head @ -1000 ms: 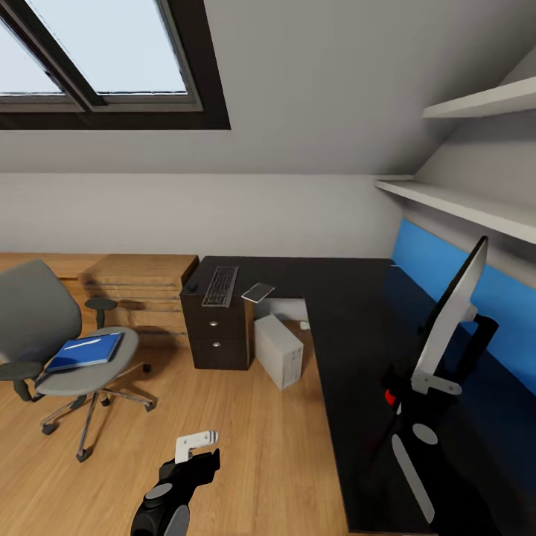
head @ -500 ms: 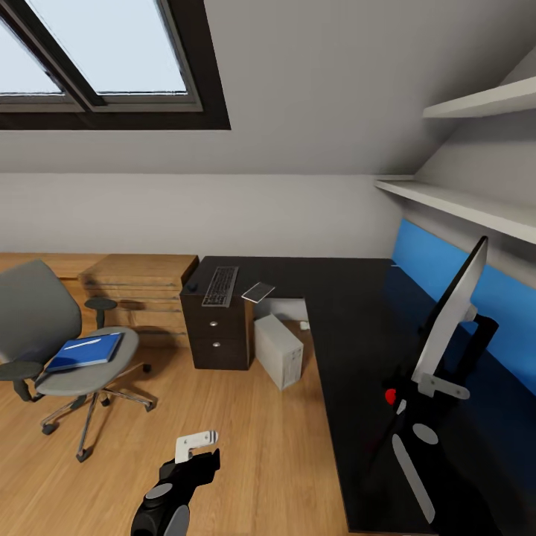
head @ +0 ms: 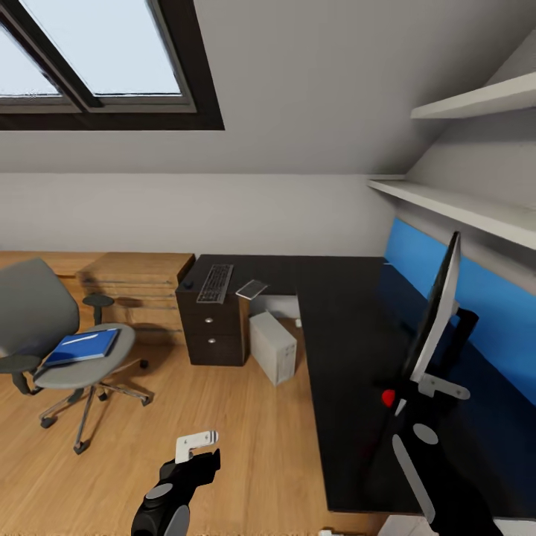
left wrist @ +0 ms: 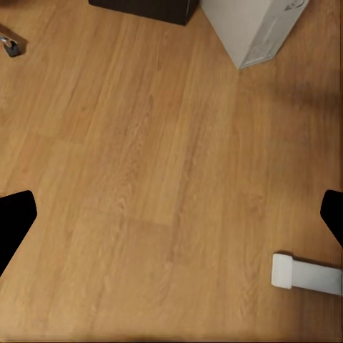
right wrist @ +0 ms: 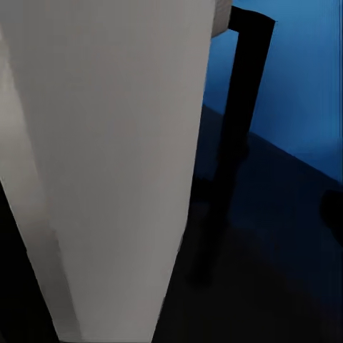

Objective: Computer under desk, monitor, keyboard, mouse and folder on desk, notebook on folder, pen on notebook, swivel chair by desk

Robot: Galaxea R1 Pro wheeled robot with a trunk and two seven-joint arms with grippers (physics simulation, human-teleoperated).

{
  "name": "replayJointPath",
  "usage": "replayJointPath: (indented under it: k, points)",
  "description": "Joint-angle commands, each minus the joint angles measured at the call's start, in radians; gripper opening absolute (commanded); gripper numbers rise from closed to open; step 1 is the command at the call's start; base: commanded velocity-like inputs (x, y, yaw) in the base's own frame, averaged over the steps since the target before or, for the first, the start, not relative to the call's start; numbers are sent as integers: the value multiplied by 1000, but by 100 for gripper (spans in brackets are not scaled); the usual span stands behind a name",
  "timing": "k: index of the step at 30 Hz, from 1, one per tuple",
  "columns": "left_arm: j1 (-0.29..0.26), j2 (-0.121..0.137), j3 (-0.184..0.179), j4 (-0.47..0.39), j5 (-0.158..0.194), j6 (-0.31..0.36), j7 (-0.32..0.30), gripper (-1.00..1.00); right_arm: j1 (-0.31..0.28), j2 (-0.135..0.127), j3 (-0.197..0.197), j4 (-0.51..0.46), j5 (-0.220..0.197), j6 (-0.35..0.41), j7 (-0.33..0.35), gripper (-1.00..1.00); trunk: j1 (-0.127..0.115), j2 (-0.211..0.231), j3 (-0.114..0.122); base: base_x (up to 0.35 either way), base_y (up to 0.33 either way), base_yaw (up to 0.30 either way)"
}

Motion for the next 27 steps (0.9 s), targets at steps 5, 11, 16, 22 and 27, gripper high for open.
replayJointPath:
  k: [5, 11, 16, 22, 27]
  points:
    - [-1, 0, -1, -1, 11, 2, 10, 100, -1, -1, 3, -1, -5, 3, -4, 100, 0, -2, -2, -54, -207, 0]
    - [-1, 0, -2, -1, 11, 2, 10, 100, -1, -1, 6, -1, -4, 3, -3, 100, 0, -2, -2, -6, -225, 0]
    - [-1, 0, -1, -1, 11, 2, 10, 100, -1, -3, 6, -1, -4, -1, 0, 100, 0, -2, -2, 0, -194, 0]
    - [-1, 0, -1, -1, 11, 2, 10, 100, -1, -4, 6, -1, -4, -2, 1, 100, 0, -2, -2, 0, -42, 0]
    - [-1, 0, -1, -2, 11, 2, 11, 100, -1, -4, 6, -1, -4, -2, 1, 100, 0, -2, -2, 0, -3, 0]
